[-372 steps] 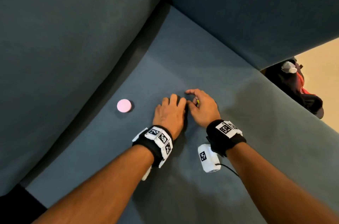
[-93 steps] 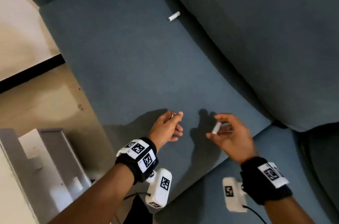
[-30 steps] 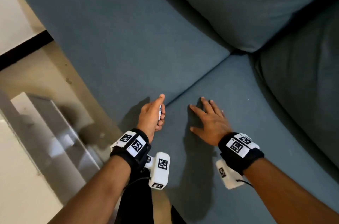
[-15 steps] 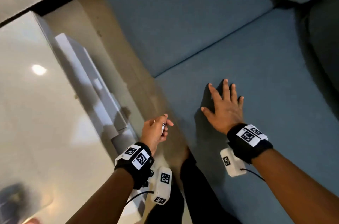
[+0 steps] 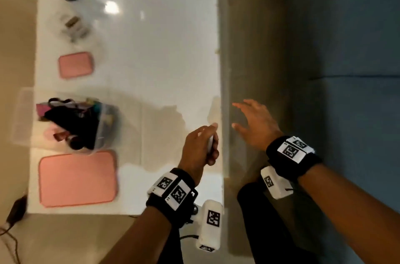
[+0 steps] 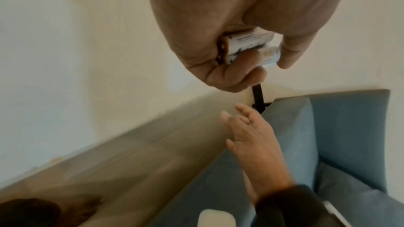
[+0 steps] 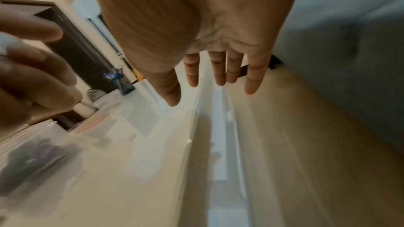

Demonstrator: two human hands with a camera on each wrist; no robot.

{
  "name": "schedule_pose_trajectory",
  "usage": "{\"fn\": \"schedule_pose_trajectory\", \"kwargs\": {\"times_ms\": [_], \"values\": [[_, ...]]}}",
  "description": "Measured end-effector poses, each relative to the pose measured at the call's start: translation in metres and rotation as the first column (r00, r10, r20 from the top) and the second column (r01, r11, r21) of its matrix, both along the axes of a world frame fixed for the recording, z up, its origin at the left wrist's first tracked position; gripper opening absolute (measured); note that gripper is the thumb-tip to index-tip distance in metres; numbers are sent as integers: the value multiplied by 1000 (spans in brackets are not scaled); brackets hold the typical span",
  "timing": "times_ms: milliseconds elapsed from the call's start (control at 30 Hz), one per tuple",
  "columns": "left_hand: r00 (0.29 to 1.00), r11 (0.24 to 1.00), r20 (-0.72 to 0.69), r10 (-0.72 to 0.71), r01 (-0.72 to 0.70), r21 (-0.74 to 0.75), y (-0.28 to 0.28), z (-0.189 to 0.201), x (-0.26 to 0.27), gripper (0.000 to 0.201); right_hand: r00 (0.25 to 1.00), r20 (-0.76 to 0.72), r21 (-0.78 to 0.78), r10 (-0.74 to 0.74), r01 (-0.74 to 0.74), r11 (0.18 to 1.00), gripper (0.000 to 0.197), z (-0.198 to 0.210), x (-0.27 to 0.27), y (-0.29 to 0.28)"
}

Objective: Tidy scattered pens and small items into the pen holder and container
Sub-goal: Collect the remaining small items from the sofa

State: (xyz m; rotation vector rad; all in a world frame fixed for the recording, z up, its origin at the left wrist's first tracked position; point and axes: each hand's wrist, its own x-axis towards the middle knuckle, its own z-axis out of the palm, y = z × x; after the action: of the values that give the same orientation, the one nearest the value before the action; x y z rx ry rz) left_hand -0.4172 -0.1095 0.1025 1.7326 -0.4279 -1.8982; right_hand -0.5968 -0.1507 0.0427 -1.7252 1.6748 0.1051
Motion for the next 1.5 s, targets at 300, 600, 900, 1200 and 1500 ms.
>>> {"fn": "schedule_pose_trajectory", "kwargs": {"times_ms": [300, 600, 900, 1200, 1500], "values": [[1000, 976, -9, 4, -6, -216, 27, 23, 211, 16, 949, -75, -31, 305, -308, 951, 87, -29, 230, -88], [974, 908, 226, -20, 113, -404, -37, 15, 380, 14, 885, -259, 95, 387, -375, 922, 124, -34, 344, -180], [902, 916, 431, -12, 182, -356, -151, -18, 434, 9, 869, -337, 250, 363, -289, 924, 158, -60, 364, -189], [784, 862, 606, -133, 393, -320, -286, -44, 411, 10, 915, -218, 363, 340, -247, 899, 157, -42, 363, -192], [387, 666, 885, -259, 735, -126, -353, -77, 381, 22, 930, -188, 347, 315, -237, 908, 164, -50, 366, -195]]}}
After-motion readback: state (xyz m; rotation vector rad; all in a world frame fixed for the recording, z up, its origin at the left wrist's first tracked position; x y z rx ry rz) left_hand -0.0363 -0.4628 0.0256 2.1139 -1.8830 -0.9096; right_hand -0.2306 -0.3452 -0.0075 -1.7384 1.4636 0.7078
